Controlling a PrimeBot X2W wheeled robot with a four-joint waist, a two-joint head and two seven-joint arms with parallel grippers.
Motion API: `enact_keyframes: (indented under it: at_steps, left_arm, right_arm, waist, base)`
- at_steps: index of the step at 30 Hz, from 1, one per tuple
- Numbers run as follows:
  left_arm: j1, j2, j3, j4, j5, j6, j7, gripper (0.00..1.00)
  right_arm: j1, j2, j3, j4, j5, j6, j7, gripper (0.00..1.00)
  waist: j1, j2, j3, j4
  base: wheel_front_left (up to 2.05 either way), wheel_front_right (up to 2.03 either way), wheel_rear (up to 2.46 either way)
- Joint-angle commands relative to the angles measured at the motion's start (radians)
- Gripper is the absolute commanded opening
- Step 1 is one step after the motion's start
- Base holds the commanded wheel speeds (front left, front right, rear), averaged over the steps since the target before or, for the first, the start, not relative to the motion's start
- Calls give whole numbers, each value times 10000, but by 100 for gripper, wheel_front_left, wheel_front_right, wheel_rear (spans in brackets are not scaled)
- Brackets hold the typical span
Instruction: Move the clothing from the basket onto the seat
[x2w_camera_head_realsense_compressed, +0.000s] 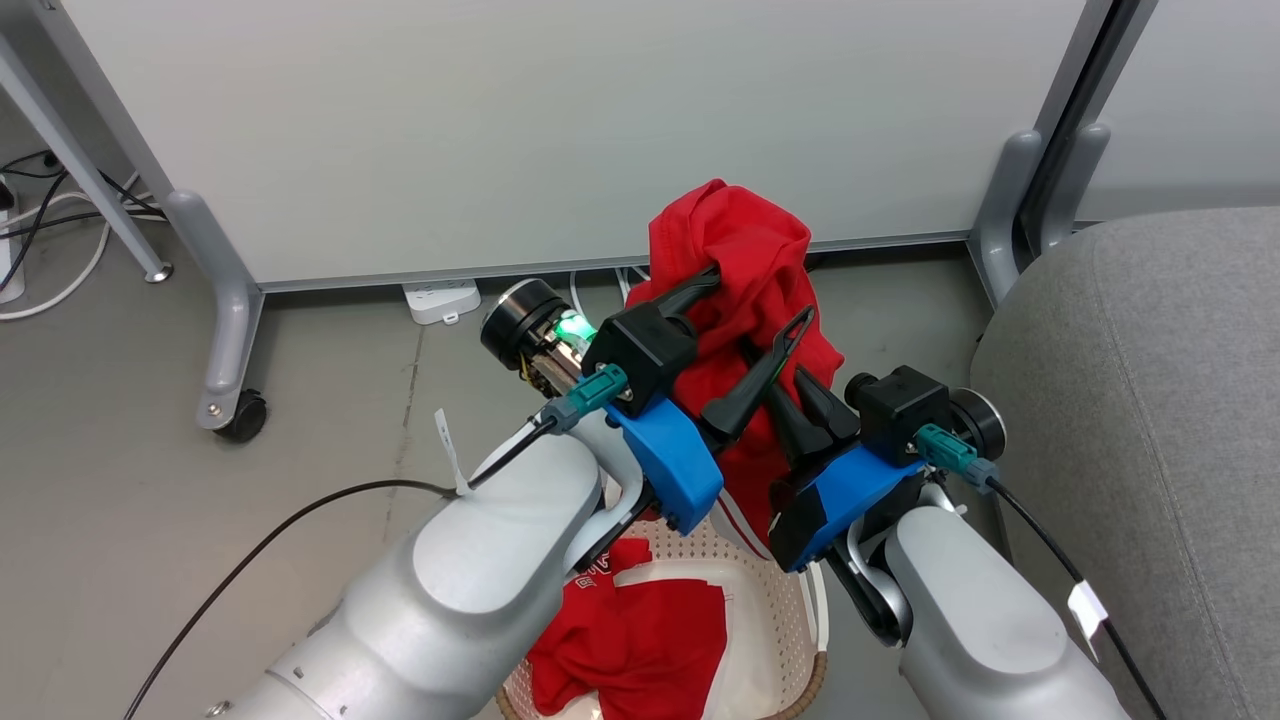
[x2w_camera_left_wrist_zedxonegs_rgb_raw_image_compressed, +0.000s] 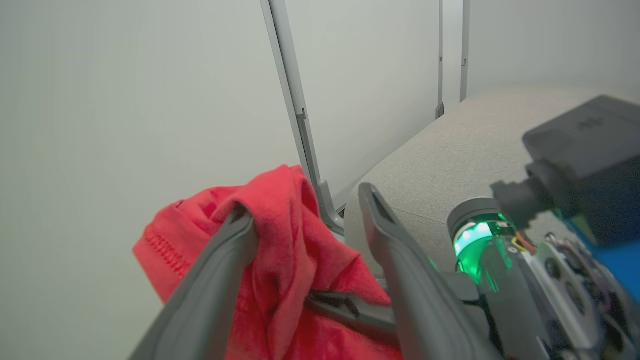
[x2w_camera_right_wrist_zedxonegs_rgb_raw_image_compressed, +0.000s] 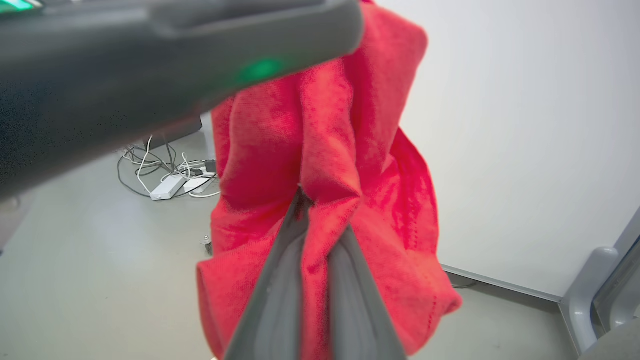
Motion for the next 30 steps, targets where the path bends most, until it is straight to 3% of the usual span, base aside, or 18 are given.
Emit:
enact_keyframes:
  at_steps: [1,14,30]
  left_arm:
    - [119,17,33,49,60,29,-30,100]
    - [148,37,199,278,277,-15,-30,100]
    - [-106,103,84,32,614,-141,-29,100]
  right_arm:
    - [44,7,-3,-18,8,-3,-2,0]
    - [-139,5,-580,-404,-256,-3,-2,0]
    - [-134,5,-2324,-1273,-950,-3,-2,0]
  waist:
    - [0,0,15,-24]
    - [0,0,459,-723]
    - [0,0,1294,-2385]
  base:
    - [0,0,0]
    - [0,0,0]
    - [0,0,0]
